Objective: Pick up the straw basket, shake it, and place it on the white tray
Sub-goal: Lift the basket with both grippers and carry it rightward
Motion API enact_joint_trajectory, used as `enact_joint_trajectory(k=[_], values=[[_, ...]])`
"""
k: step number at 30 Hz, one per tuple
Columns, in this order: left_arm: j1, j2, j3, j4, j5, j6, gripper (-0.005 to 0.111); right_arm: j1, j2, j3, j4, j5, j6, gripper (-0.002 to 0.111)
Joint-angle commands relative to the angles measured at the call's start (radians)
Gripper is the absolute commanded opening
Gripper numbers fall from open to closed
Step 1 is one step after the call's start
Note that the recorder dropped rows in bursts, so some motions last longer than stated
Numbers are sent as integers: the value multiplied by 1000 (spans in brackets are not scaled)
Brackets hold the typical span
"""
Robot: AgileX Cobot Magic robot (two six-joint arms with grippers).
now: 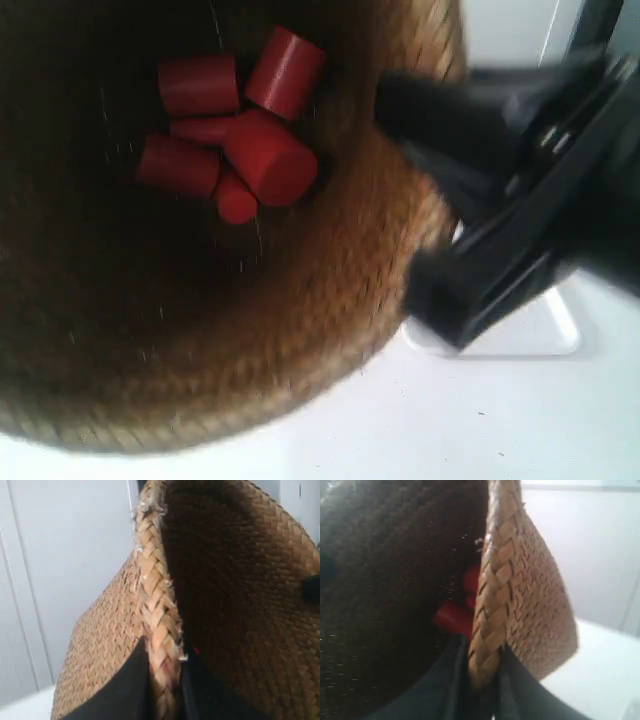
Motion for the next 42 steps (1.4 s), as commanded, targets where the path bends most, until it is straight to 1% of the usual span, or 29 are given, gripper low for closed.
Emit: enact_joint_trajectory(k=[1, 2, 4, 7, 9, 11, 12, 13, 14, 15, 16, 17, 18, 20, 21, 22, 23, 24, 25, 26, 27, 29, 30, 32, 33, 34, 36, 38, 42], values=[[-5, 57, 168, -122, -100, 101, 0, 9, 163, 112, -102, 179, 213, 0], [-5, 59, 139, -148, -107, 144, 0, 9, 169, 78, -102, 178, 174, 0], [-7, 47, 40, -126, -22, 167, 0, 21, 144, -11, -102, 115, 45, 0], [-7, 7, -109, 46, 156, 17, 0, 91, 59, -145, 54, 36, -207, 0], [-7, -22, -107, 148, 191, -100, 0, 134, 24, -150, 121, 69, -265, 0], [-7, -30, -36, 172, 205, -166, 0, 156, 27, -77, 128, 152, -231, 0], [-7, -30, 22, 166, 190, -176, 0, 158, 48, -19, 102, 183, -163, 0], [-5, -18, 82, 143, 156, -176, 0, 158, 77, 41, 49, 214, -71, 0], [-1, 8, 153, 61, 41, -108, 0, 158, 129, 120, -76, 309, 125, 0], [4, 17, 156, 5, -2, -57, 0, 158, 141, 126, -102, 349, 169, 0], [4, 17, 91, -34, -18, 13, 0, 162, 126, 59, -102, 338, 70, 0], [2, 12, 27, -8, 14, 5, 0, 170, 105, 13, -72, 314, -12, 0], [0, 5, -111, 85, 122, -54, 0, 199, 42, -117, 89, 257, -250, 0], [-4, 4, -192, 188, 275, -151, 0, 235, -13, -186, 247, 278, -404, 0], [-4, 6, -174, 180, 308, -161, 0, 240, -15, -162, 255, 301, -376, 0], [-4, 20, -86, 144, 308, -183, 0, 240, 19, -39, 209, 338, -228, 0], [-4, 41, 35, 97, 200, -186, 0, 240, 64, 74, 103, 358, -50, 0], [-4, 57, 87, 72, 114, -172, 0, 240, 94, 124, 26, 411, 67, 0], [-4, 64, 88, 22, 10, -127, 0, 240, 104, 116, -36, 480, 85, 0], [-4, 60, 37, 24, 16, -108, 0, 241, 95, 68, -28, 465, 11, 0], [-11, 37, -97, 92, 145, -125, 0, 259, 47, -59, 63, 393, -191, 0], [-42, 0, -243, 226, 326, -205, 0, 302, -6, -212, 246, 316, -441, 0], [-51, -13, -242, 228, 357, -205, 0, 314, -16, -213, 259, 328, -445, 0], [-56, -25, -113, 167, 373, -205, 0, 317, 20, -66, 195, 353, -277, 0], [-56, -18, -40, 138, 329, -205, 0, 317, 52, 7, 114, 371, -160, 0], [-50, -7, 27, 119, 243, -205, 0, 317, 87, 54, 47, 391, -43, 0], [-29, 15, 84, 87, 102, -198, 0, 317, 131, 97, -52, 504, 67, 0], [-13, 17, 14, 76, 86, -171, 0, 321, 131, 41, -47, 520, -9, 0], [-41, 4, -235, 178, 343, -187, 0, 390, 52, -243, 198, 440, -423, 0]])
